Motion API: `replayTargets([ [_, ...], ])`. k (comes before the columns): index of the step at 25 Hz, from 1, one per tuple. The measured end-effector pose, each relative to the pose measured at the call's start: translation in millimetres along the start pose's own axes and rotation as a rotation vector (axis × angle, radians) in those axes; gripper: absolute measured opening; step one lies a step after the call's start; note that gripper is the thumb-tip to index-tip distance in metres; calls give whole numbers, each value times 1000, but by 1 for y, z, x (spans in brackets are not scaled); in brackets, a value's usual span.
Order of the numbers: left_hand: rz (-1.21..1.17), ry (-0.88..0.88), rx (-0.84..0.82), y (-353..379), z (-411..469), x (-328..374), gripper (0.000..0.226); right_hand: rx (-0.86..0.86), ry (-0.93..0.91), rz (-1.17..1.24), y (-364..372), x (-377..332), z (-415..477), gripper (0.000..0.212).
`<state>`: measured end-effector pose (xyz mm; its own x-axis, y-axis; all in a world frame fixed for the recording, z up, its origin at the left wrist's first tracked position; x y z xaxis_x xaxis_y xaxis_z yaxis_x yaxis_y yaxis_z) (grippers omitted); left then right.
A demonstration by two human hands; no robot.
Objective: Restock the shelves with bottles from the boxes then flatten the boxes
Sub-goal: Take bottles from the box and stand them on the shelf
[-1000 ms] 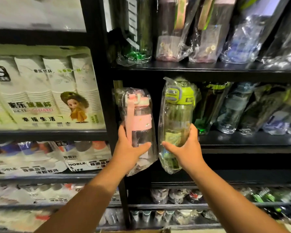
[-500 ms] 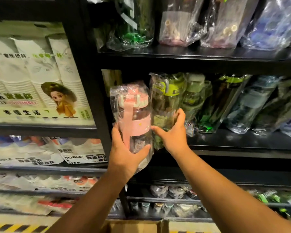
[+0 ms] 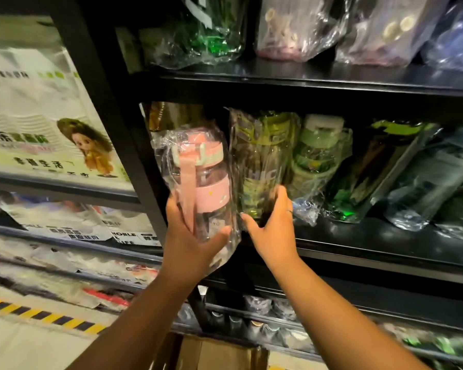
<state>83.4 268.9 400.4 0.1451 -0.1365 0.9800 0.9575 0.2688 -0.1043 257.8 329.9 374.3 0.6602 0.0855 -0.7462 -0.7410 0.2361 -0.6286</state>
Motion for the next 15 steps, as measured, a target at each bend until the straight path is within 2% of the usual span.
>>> replayTargets([
  [2, 6, 21, 30, 1, 1, 3, 113, 16, 12, -49, -1, 1, 5, 89],
  [8, 39, 70, 127, 13, 17, 8, 115, 34, 79, -152, 8, 1, 9, 91],
  [15, -36, 105, 214, 24, 61, -9, 107, 111, -65, -152, -1, 14, -4, 85],
])
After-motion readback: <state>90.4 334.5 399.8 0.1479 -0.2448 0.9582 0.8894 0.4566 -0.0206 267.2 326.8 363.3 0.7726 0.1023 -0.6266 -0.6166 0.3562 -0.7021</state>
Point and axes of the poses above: each hand's wrist, its own z-axis towards the middle knuckle, its own y-axis out of the palm, x = y × z, the point moved 3 cm from there along z, towards the middle knuckle, and after that the axes turned 8 degrees about -z, right-handed, at the moved point
